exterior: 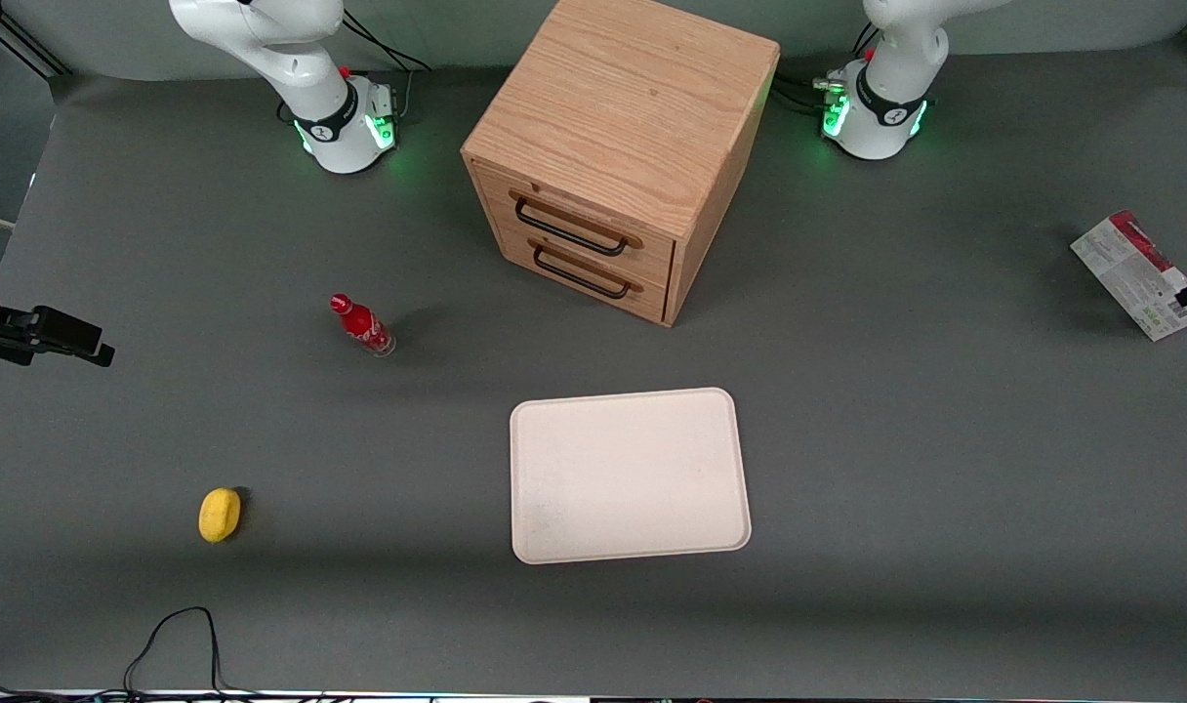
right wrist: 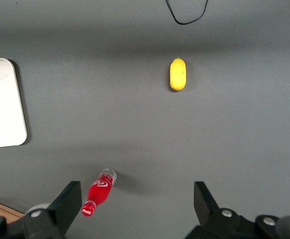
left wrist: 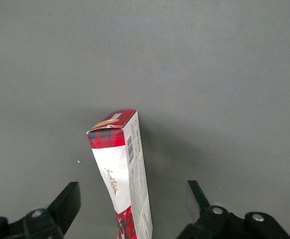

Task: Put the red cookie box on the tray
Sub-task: 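Close the left gripper on the cookie box's end and lift it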

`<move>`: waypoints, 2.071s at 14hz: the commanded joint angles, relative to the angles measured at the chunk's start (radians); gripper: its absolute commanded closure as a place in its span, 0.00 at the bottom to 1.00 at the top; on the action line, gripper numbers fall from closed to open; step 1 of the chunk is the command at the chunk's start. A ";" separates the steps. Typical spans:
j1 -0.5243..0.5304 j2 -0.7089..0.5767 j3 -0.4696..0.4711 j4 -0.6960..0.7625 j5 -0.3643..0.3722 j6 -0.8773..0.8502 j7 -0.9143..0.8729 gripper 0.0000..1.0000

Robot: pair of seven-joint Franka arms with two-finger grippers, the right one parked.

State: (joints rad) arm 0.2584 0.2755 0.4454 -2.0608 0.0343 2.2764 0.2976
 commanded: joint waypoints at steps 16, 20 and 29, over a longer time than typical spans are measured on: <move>0.055 0.105 -0.010 -0.088 -0.068 0.043 0.070 1.00; 0.027 0.080 -0.030 -0.017 -0.047 -0.087 0.146 1.00; -0.097 -0.044 -0.295 0.189 0.022 -0.373 0.190 1.00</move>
State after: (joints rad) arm 0.1940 0.2879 0.1855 -1.8772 0.0389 1.9386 0.4721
